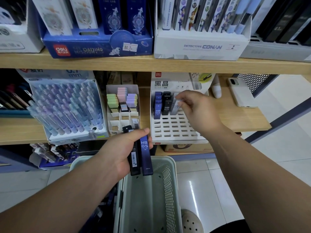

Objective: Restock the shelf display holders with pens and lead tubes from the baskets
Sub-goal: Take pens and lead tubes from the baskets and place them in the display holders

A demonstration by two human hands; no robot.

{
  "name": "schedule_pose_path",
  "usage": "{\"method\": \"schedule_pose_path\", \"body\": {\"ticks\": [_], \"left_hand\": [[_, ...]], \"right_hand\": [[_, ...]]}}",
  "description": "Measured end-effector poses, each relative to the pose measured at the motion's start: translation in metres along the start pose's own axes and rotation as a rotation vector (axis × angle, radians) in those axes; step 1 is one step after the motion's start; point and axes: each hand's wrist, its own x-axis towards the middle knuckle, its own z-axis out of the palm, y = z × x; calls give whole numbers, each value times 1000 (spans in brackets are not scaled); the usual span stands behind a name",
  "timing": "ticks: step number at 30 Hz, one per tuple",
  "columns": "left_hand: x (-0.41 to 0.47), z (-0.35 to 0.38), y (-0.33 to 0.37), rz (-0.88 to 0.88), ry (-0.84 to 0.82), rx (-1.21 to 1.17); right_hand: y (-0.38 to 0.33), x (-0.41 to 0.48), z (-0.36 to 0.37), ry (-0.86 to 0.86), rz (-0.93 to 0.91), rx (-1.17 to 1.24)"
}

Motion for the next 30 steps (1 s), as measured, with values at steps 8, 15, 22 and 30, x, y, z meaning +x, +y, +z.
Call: {"method": "schedule_pose_path", "body": {"ticks": [8,15,22,30], "left_hand": [[-1,1,3,15,-19,-11],[2,4,8,60,-2,-54],[-1,4,8,46,-58,-44],[1,5,3,37,-98,0]], "right_hand": [[-12,-1,1,62,42,-128],[-70,-11,1,-645,417,525],[-81,-22,15,-747,440,630],[-72,-20,10,-673,434,632]]}}
